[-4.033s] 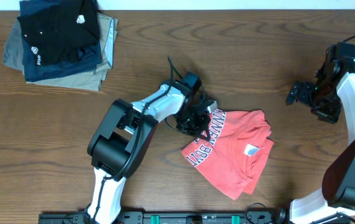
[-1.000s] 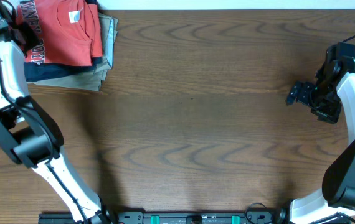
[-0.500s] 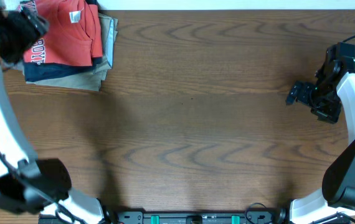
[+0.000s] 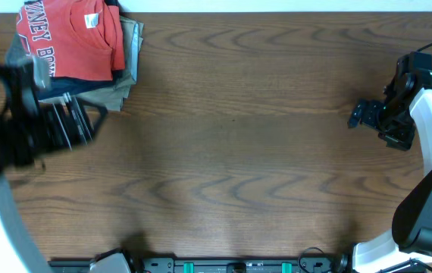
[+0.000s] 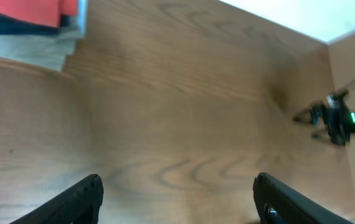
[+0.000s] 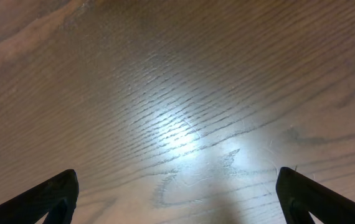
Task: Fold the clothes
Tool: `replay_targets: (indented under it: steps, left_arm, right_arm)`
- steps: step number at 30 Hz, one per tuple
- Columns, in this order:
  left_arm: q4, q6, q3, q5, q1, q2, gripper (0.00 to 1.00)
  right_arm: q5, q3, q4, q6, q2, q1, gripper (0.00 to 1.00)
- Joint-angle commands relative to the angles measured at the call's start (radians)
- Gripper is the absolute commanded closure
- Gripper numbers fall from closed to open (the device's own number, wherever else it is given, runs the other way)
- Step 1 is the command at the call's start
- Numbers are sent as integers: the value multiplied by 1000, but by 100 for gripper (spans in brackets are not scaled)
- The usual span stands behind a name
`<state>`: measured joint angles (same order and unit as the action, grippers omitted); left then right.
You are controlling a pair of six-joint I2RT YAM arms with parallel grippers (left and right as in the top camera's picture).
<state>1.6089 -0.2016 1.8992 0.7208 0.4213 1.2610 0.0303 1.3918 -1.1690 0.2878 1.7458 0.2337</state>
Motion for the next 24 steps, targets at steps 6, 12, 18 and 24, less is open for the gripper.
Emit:
replay_targets:
  steps: [6,12,18,24]
  left_arm:
    - [37,-42,-298,50,-1,-372,2]
    - [36,23,-350,53,-1,-530,2]
    - [37,23,-350,-15,-1,-606,2]
    - [40,43,-357,-22,-47,-616,2]
  right_arm:
    - [3,6,-1,3,-6,-1,1]
    - [3,6,-1,3,-6,-1,1]
    - [3,6,-1,3,-6,-1,1]
    - [3,6,-1,3,-6,-1,1]
